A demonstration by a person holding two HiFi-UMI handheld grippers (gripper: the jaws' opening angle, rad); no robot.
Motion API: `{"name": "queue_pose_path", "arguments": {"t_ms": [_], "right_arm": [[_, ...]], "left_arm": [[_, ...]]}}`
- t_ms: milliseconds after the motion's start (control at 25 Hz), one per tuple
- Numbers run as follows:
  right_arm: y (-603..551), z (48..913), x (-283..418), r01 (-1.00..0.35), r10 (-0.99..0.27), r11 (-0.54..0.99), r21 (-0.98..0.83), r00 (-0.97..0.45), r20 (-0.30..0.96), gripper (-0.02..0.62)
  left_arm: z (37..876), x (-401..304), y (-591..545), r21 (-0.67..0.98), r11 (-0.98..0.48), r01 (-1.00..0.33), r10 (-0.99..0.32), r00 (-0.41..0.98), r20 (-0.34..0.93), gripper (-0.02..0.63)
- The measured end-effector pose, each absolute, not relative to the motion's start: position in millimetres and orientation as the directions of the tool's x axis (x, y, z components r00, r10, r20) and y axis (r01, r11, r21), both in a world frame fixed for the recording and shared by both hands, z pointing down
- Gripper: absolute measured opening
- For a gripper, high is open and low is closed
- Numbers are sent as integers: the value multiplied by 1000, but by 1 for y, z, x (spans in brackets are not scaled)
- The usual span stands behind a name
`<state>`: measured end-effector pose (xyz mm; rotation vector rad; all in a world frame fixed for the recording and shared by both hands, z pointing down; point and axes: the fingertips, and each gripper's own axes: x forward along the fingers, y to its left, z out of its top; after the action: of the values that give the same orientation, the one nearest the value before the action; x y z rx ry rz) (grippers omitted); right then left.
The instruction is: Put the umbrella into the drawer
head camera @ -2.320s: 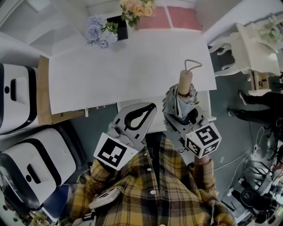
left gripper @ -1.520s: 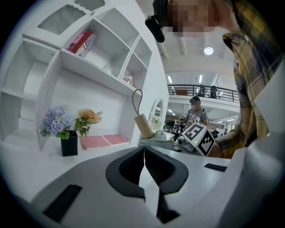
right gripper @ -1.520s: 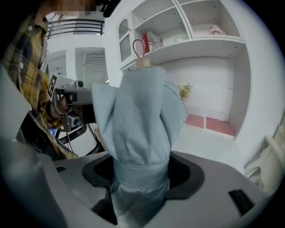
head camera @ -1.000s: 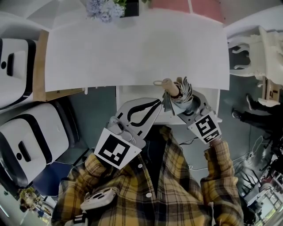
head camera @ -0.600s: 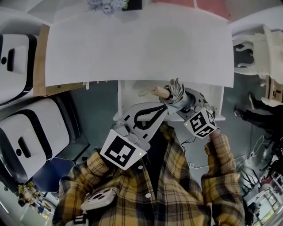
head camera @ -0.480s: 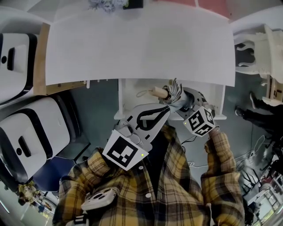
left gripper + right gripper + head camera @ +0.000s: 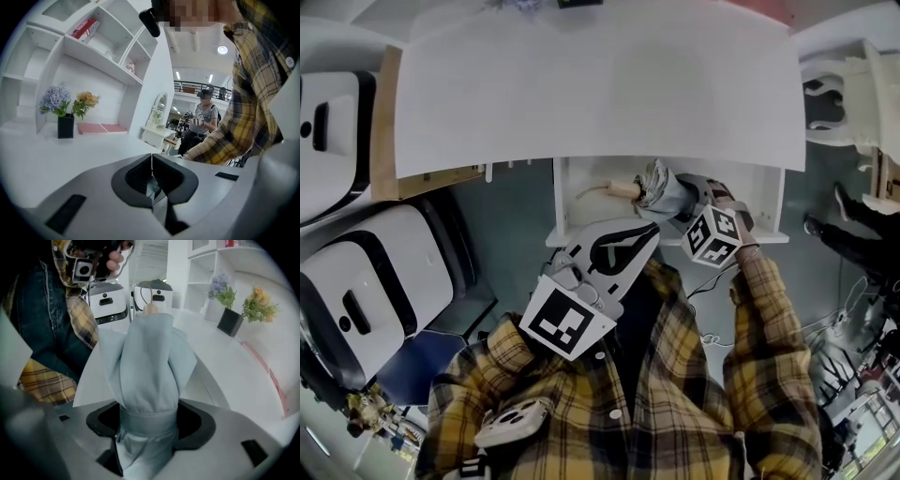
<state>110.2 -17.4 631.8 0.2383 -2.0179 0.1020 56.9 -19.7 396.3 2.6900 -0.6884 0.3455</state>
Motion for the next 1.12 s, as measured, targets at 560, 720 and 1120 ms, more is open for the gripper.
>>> {"name": "queue_pose_path", "arguments": {"t_ms": [560, 720, 1120], "right_arm": [[-11, 681, 130, -136, 10, 990, -49, -280, 960, 321], [-13, 690, 138, -129, 26, 990, -58, -242, 970, 322], [-13, 699, 138, -128, 23, 990, -54, -233, 972, 324]], "left_arm": [[397, 57, -24, 268, -823, -500, -416, 854, 314, 21], [399, 58, -26, 278, -817, -505, -419, 851, 315, 21], [401, 58, -29, 278, -813, -511, -426, 849, 313, 21]]}}
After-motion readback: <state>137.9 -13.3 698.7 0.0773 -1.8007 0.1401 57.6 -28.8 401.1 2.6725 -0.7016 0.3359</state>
